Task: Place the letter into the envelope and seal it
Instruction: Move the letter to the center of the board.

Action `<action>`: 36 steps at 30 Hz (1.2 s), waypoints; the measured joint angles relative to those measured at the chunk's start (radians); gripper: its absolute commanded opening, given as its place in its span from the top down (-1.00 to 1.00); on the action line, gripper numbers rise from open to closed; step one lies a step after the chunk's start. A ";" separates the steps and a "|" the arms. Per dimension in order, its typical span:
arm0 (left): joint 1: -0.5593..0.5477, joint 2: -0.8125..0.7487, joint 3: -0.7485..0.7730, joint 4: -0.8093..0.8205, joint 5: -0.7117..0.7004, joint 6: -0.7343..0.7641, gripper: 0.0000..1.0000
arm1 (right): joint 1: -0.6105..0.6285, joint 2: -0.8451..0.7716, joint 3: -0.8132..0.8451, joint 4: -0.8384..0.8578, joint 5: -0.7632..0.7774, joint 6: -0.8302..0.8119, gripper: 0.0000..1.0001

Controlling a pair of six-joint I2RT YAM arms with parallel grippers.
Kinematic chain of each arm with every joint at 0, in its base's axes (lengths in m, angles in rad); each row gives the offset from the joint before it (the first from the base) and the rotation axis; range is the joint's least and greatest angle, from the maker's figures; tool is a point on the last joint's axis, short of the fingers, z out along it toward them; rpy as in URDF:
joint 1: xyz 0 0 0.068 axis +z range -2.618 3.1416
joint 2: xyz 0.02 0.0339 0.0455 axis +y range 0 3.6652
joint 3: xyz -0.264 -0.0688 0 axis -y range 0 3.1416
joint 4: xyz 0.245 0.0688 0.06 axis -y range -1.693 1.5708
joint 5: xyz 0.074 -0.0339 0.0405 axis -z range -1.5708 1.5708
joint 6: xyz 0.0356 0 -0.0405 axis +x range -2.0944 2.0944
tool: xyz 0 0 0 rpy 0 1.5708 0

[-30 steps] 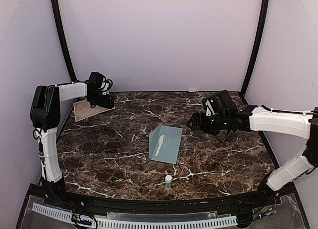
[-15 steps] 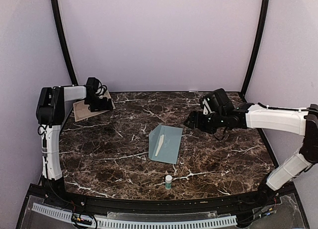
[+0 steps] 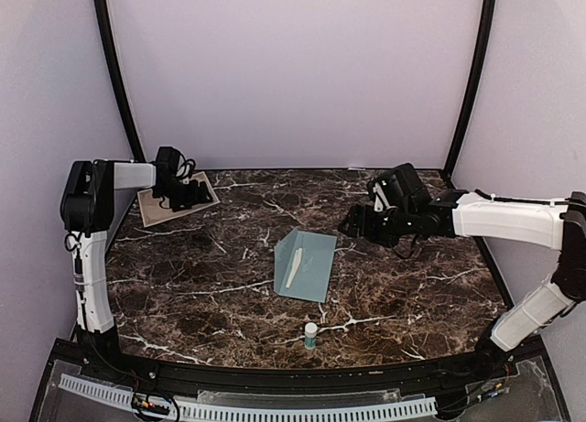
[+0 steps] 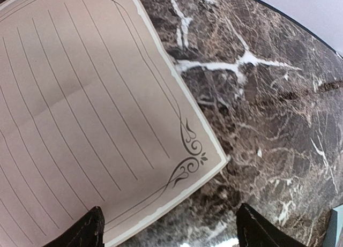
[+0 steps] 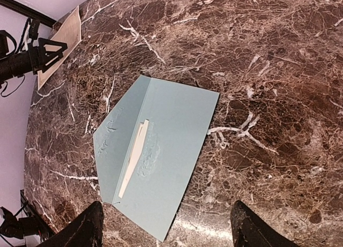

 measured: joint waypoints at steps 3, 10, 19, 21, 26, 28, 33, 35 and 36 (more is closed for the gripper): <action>-0.011 -0.069 -0.114 0.040 0.032 -0.027 -0.67 | 0.000 -0.003 -0.005 0.000 0.000 0.001 -0.55; -0.102 -0.230 -0.360 0.107 0.078 -0.082 -0.67 | 0.000 -0.007 -0.013 0.002 0.000 0.002 -0.55; -0.213 -0.458 -0.581 0.129 0.129 -0.184 -0.75 | 0.000 -0.032 -0.021 0.002 0.000 0.005 -0.55; -0.204 -0.544 -0.586 0.126 0.138 -0.200 -0.75 | 0.000 -0.048 -0.024 0.002 0.000 0.005 -0.55; -0.116 -0.725 -0.578 0.139 0.203 -0.208 -0.75 | 0.000 -0.073 -0.029 0.005 0.000 0.004 -0.55; -0.044 -0.748 -0.579 0.138 0.228 -0.203 -0.74 | 0.000 -0.075 -0.029 0.009 0.000 0.004 -0.54; 0.172 -0.735 -0.652 0.147 0.291 -0.200 -0.73 | 0.000 -0.077 -0.031 0.010 -0.005 0.001 -0.54; 0.226 -0.726 -0.688 0.151 0.312 -0.201 -0.72 | 0.000 -0.085 -0.036 0.011 -0.006 0.000 -0.54; 0.247 -0.720 -0.707 0.155 0.322 -0.203 -0.70 | 0.000 -0.090 -0.039 0.011 -0.006 -0.001 -0.54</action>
